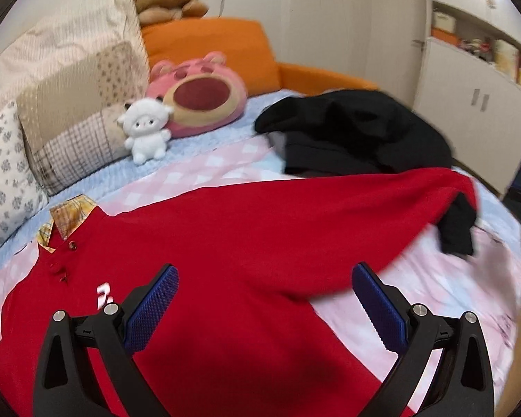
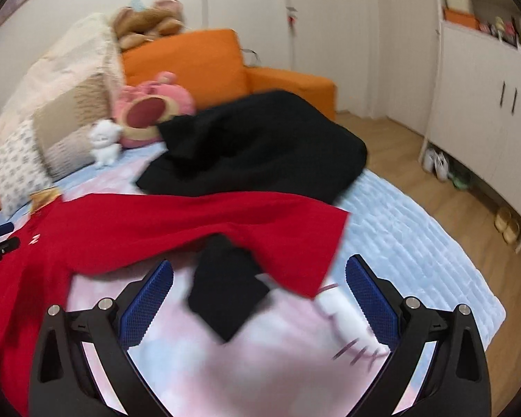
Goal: Fold large clothes
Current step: 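Grasp the red sweater's collar with the right tool and lift it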
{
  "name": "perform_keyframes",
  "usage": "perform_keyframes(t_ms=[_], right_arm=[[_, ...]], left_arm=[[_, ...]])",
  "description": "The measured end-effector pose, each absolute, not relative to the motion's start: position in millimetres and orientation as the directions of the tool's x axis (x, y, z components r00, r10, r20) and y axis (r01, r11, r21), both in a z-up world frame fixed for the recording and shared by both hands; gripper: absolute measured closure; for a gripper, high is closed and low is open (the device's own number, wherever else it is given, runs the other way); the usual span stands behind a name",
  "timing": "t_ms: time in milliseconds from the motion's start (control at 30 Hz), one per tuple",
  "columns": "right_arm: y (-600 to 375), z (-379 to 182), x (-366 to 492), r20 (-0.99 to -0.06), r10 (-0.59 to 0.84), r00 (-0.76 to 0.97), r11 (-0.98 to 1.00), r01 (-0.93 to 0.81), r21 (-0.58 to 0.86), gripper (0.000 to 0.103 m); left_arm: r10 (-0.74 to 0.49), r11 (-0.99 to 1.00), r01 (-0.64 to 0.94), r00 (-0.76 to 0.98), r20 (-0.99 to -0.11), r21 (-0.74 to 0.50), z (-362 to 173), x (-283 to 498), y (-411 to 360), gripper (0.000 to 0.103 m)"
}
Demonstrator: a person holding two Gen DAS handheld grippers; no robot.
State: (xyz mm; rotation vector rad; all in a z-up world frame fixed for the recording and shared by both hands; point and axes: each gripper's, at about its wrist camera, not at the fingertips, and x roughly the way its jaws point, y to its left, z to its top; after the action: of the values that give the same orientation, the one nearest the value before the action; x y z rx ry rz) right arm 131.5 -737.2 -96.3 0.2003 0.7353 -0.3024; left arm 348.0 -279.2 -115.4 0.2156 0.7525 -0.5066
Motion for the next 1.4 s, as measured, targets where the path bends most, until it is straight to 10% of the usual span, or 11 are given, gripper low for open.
perform_keyframes(t_ms=[400,500,733,767,1067,1400], right_arm=[[-824.8,-158.0,196.6,-0.798,-0.117,0.591,0.86,0.462,0.216,0.019],[-831.5,-163.4,203.5,-0.8,-0.034,0.6,0.852,0.436,0.29,0.047],[-811.2,-120.8,208.8,-0.766,-0.04,0.641,0.884,0.381,0.272,0.079],[-804.3,-107.2,209.9,-0.75,-0.058,0.658,0.893,0.371,0.256,0.101],[-667.7,70.0,221.0,-0.546,0.072,0.834,0.991,0.003,0.135,0.101],[-434.6,176.2,131.1,-0.375,0.65,0.661,0.728,-0.683,0.059,0.101]], left_arm=[[-0.313,0.918,0.385,0.554,-0.771,-0.096,-164.8,461.7,-269.4,0.002],[-0.305,0.923,0.366,0.518,-0.799,-0.115,-171.9,480.4,-269.1,0.002],[-0.331,0.918,0.366,0.501,-0.799,-0.151,-169.8,487.6,-261.0,0.002],[-0.333,0.919,0.363,0.497,-0.801,-0.157,-169.2,486.8,-260.5,0.002],[-0.469,0.874,0.312,0.336,-0.817,-0.373,-177.1,485.8,-242.7,0.003],[-0.589,0.805,0.107,0.264,-0.764,-0.584,-195.8,500.1,-202.7,0.003]])
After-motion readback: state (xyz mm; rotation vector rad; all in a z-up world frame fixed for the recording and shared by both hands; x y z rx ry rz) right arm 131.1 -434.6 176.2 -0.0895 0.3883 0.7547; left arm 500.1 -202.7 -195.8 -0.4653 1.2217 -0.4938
